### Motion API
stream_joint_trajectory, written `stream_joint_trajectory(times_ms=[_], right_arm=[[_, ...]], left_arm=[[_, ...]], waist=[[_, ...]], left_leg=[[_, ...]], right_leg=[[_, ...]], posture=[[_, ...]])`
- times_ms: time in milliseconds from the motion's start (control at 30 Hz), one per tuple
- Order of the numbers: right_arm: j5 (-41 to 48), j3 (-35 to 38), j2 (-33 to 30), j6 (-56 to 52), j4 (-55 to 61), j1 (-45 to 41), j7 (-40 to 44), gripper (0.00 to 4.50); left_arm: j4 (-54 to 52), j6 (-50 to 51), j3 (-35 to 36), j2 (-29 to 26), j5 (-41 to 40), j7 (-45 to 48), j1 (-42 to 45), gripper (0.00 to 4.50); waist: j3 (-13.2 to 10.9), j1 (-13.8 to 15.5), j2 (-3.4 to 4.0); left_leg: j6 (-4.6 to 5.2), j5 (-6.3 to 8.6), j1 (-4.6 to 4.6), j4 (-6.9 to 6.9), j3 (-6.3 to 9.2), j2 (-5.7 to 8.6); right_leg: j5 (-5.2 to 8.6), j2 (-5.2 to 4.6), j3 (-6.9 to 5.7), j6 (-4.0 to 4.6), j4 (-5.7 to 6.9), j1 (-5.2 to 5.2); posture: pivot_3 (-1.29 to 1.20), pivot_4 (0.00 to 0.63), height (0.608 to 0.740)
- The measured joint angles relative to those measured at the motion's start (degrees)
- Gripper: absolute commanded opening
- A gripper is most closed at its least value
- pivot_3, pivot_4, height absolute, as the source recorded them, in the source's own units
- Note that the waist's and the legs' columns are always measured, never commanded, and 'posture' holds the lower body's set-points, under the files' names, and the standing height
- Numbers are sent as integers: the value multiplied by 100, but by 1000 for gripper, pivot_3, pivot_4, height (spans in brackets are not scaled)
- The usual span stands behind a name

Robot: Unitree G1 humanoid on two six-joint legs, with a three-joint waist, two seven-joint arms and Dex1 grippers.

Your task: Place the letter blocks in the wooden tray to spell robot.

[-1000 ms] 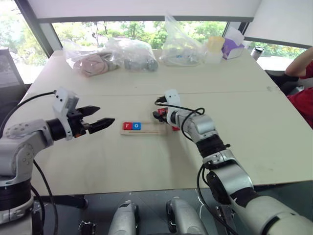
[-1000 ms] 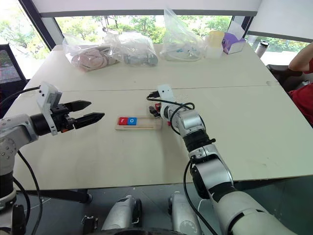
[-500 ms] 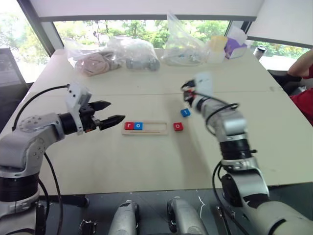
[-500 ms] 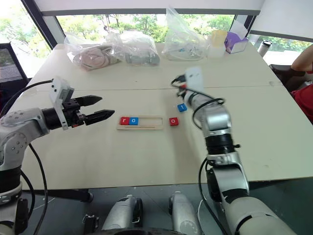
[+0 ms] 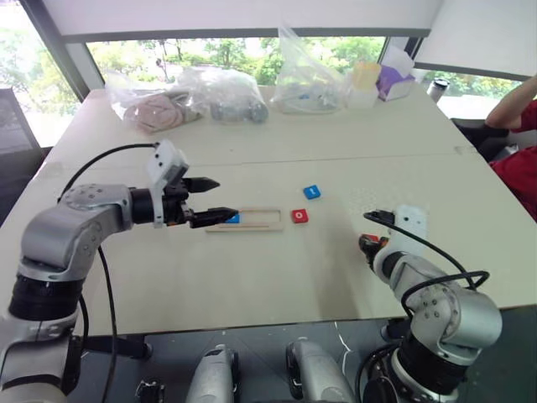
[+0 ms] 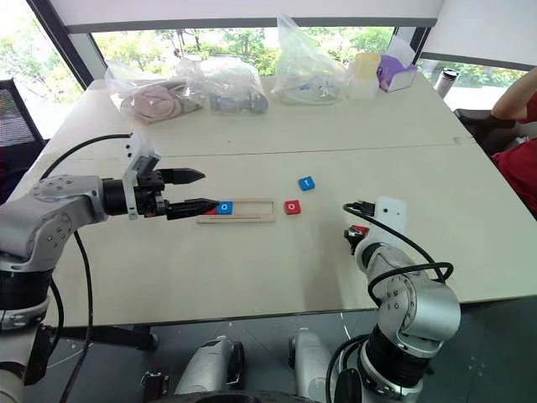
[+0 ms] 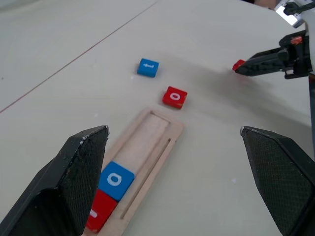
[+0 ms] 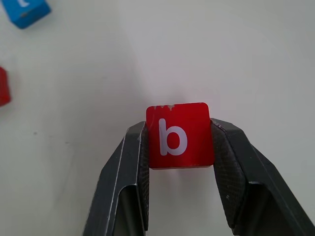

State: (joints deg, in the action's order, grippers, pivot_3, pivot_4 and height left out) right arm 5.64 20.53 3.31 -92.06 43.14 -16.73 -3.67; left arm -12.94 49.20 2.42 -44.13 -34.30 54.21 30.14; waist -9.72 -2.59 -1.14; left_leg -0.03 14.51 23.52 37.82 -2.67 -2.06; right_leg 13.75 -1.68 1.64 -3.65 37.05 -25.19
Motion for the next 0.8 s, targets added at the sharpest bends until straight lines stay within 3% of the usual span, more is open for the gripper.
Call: stream_joint_trajectory(times_ms=[200, 433, 567, 667, 800], right_arm=[[-103, -493, 310, 135, -55, 144, -172, 1177], [-95, -683, 273, 255, -93, 173, -178, 4464], [29, -536, 122, 253, 0, 118, 137, 4464], [552, -434, -954, 633, 179, -30, 1130, 4464], [1507, -568, -2966, 2024, 28, 531, 3418, 4464]], left_arm=[[87, -73, -122, -37, 7, 99, 52, 4500], [161, -88, -126, -100, 8, 173, 59, 4500], [163, -93, -128, -269, 7, 312, 13, 4500], [166, -96, -163, -536, 2, 628, -57, 4500], [90, -124, -326, -1050, -17, 1325, -82, 4500]], waist=[[1, -6, -1], [1, 8, -2], [1, 4, -1], [-3, 0, -1], [-4, 23, -4]], left_leg=[[0, 0, 6, -18, -8, 1], [0, 0, 4, -27, -4, 3], [0, 0, 4, -28, -8, 6], [0, 0, 4, -37, -12, 11], [1, 0, 0, -76, -7, 21]], right_leg=[[9, -6, 6, -7, -9, -6], [12, -5, 6, -11, -10, -6], [12, -9, 6, -12, -15, -7], [13, -14, 8, -13, -33, -3], [17, -4, 2, -19, -82, 15]], posture=[[0, 150, 740], [0, 150, 740], [0, 150, 740], [0, 150, 740], [0, 150, 740]])
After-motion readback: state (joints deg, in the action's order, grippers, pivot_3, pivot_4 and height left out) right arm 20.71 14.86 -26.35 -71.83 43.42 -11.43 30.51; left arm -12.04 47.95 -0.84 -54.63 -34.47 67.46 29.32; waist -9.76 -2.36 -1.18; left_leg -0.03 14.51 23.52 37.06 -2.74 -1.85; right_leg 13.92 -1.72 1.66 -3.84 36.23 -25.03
